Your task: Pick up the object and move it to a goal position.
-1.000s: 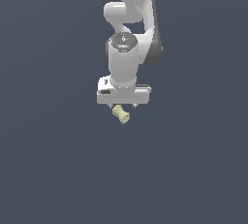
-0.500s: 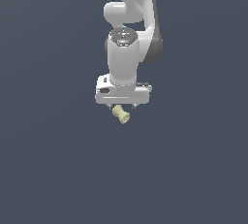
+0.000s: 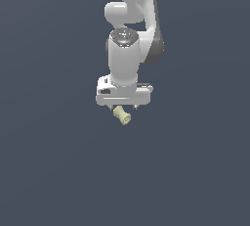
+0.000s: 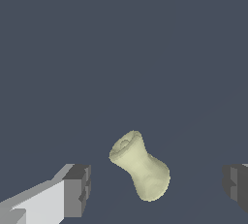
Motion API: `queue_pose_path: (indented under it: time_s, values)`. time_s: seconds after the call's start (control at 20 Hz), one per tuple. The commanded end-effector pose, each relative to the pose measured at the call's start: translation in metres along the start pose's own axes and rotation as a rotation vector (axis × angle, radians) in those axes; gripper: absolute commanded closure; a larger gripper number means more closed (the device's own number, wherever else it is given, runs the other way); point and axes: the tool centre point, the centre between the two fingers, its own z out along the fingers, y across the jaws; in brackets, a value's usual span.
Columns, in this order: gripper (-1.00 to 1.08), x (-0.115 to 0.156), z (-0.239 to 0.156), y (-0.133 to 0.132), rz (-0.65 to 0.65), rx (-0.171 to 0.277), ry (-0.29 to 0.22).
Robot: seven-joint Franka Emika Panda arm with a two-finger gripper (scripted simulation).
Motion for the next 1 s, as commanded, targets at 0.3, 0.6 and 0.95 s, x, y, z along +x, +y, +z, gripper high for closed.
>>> queue_pose_path:
  time_s: [0.3,0.6,0.95]
  values:
    - [-0.92,-0.007,0.012,0.002,-0.101,0.002,-0.005]
    - [-0.92,-0.017,0.027,0.003,-0.229,0.006,-0.011]
    - [-0.92,-0.031,0.047,0.004,-0.411,0.014,-0.018]
